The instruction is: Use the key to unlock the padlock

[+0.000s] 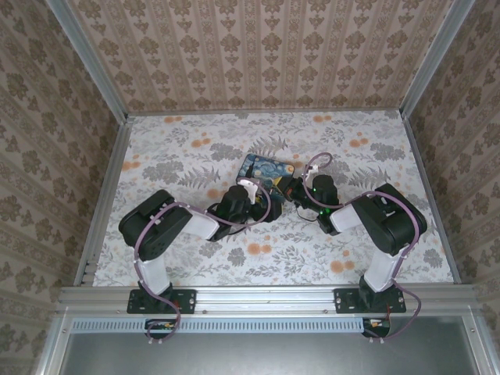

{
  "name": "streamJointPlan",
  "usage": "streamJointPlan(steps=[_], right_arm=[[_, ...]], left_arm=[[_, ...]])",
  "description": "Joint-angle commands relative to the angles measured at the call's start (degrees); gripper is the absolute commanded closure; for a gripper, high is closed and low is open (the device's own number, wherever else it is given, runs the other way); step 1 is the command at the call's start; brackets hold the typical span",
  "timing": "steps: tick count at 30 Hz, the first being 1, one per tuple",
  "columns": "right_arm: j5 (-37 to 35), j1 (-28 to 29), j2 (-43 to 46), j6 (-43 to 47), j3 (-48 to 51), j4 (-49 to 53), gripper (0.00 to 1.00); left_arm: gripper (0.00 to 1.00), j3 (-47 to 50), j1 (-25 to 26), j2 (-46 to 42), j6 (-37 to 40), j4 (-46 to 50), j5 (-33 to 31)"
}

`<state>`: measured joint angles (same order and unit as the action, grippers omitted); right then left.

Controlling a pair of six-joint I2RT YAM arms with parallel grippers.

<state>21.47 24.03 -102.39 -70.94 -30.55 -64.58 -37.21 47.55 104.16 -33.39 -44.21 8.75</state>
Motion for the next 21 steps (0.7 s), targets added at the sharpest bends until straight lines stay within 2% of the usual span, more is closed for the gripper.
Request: streamJointPlan(steps=[1,4,7,12,21], right_arm=[[0.68,-0.27,-1.43,-0.22,1.11,1.03,1.00],[0.61,-0.24,-1.38,-0.21,1.10,1.25,1.00],[0.59,-0.29,-1.53,-0.30,1.02,1.13,1.00],[0.44,-0.27,-1.64,-0.34,1.01,1.12,1.00],[0.50,-0.26,-1.81,-0.62,1.10,0.82,1.00]], left_arm=[[0.04,-1.80,0.08,-0.36,1.47,6.65,-5.11],[0.04,-2.25,0.09,-0.10,2.61,7.45,-5.90],[0.04,-2.60,0.07,0.08,2.89,6.66,-3.55],[0.04,-0.53,-0.01,-0.87,1.05,0.75,1.42],[0.05,3.26,-0.19,-2.77,-3.76,-8.46,4.98]])
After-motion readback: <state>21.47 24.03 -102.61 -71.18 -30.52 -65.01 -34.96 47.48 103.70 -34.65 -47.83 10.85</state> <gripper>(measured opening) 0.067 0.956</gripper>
